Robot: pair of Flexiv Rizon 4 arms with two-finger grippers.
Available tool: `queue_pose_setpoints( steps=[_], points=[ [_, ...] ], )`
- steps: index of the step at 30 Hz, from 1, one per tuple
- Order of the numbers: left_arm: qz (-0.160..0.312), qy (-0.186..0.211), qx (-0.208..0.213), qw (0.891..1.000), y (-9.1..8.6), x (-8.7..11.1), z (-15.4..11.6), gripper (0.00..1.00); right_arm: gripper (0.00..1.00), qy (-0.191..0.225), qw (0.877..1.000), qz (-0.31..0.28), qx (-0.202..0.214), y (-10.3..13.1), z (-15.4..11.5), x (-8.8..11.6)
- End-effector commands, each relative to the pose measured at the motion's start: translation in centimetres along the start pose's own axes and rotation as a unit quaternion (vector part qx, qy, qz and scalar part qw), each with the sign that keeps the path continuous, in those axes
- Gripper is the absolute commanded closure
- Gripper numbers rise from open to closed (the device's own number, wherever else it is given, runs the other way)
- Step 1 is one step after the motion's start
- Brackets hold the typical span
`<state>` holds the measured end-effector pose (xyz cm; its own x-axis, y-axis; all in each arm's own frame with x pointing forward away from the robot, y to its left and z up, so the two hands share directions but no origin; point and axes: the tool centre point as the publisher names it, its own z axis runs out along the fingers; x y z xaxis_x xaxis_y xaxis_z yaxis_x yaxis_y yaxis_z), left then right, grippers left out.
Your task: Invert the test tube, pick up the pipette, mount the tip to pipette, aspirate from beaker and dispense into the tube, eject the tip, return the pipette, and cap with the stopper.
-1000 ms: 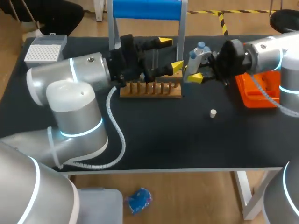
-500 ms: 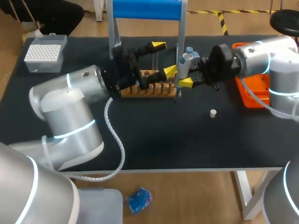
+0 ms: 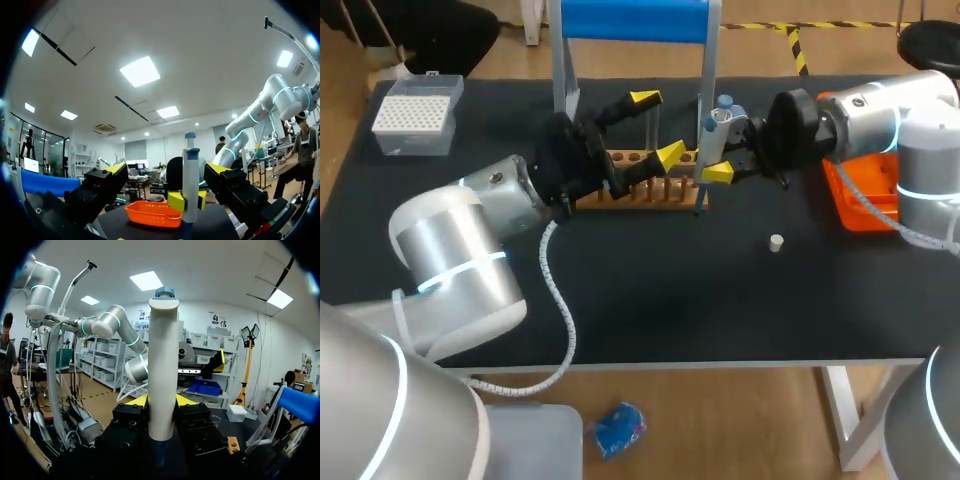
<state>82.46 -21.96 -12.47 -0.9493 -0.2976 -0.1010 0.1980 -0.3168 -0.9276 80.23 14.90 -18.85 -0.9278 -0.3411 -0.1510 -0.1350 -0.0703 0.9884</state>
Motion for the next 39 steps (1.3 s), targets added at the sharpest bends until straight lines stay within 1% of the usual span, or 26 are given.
queue_pose_setpoints(
  steps=[1, 12, 13, 14, 16, 18, 19, 21, 23, 24, 26, 27, 29, 30, 33, 39],
  points=[
    [0.0, -0.003, -0.002, 1.0, -0.3, 0.2, -0.1, 0.0, 1.0, 0.001, 1.0, -0.002, -0.007, -0.2, 0.0, 0.1],
    [0.0, -0.003, -0.002, 1.0, -0.3, 0.2, -0.1, 0.0, 1.0, 0.004, 1.0, -0.001, -0.016, -0.3, -0.3, 0.0],
    [0.012, -0.002, -0.019, 1.0, -0.1, 0.2, -0.1, 0.0, 1.0, 0.005, 1.0, -0.001, -0.016, -0.3, -0.3, 0.1],
    [0.014, -0.006, -0.016, 1.0, -0.1, 0.1, -0.1, 0.0, 1.0, 0.005, 1.0, 0.0, -0.016, -0.4, -0.4, 0.1],
    [0.038, -0.009, -0.04, 0.998, -0.4, 0.0, -0.2, 0.0, 1.0, 0.005, 1.0, 0.001, -0.016, -0.4, -0.5, 0.2],
    [0.047, -0.01, -0.038, 0.998, -0.7, -0.2, -0.3, 0.0, 1.0, 0.004, 1.0, 0.001, -0.017, -0.3, -0.6, 0.3],
    [0.054, -0.006, -0.048, 0.997, -0.7, -0.3, -0.4, 0.0, 1.0, 0.004, 1.0, 0.001, -0.017, -0.3, -0.6, 0.3],
    [0.058, -0.003, -0.048, 0.997, -0.8, -0.4, -0.5, 0.0, 1.0, 0.003, 1.0, 0.0, -0.018, -0.3, -0.6, 0.3],
    [0.067, 0.004, -0.072, 0.995, -0.9, -0.5, -0.6, 0.0, 1.0, 0.003, 1.0, 0.0, -0.018, -0.3, -0.6, 0.3],
    [0.065, 0.009, -0.071, 0.995, -0.8, -0.5, -0.6, 0.0, 1.0, 0.004, 1.0, 0.001, -0.018, -0.4, -0.6, 0.3],
    [0.068, 0.014, -0.09, 0.994, -0.7, -0.5, -0.5, 0.0, 1.0, 0.004, 1.0, 0.002, -0.018, -0.4, -0.6, 0.3],
    [0.062, 0.019, -0.088, 0.994, -0.7, -0.5, -0.5, 0.0, 1.0, 0.004, 1.0, 0.002, -0.017, -0.4, -0.6, 0.3],
    [0.065, 0.021, -0.101, 0.992, -0.6, -0.5, -0.4, 0.0, 1.0, 0.005, 1.0, 0.003, -0.016, -0.4, -0.6, 0.3],
    [0.06, 0.024, -0.096, 0.993, -0.6, -0.6, -0.4, 0.0, 1.0, 0.005, 1.0, 0.003, -0.016, -0.4, -0.6, 0.3],
    [0.06, 0.024, -0.099, 0.993, -0.5, -0.6, -0.4, 0.0, 1.0, 0.005, 1.0, 0.003, -0.007, -0.3, -0.6, 0.4],
    [0.056, 0.021, -0.109, 0.992, 0.4, -0.3, -0.2, 0.0, 1.0, 0.007, 1.0, 0.006, 0.014, -0.2, -0.4, 0.2]
  ],
)
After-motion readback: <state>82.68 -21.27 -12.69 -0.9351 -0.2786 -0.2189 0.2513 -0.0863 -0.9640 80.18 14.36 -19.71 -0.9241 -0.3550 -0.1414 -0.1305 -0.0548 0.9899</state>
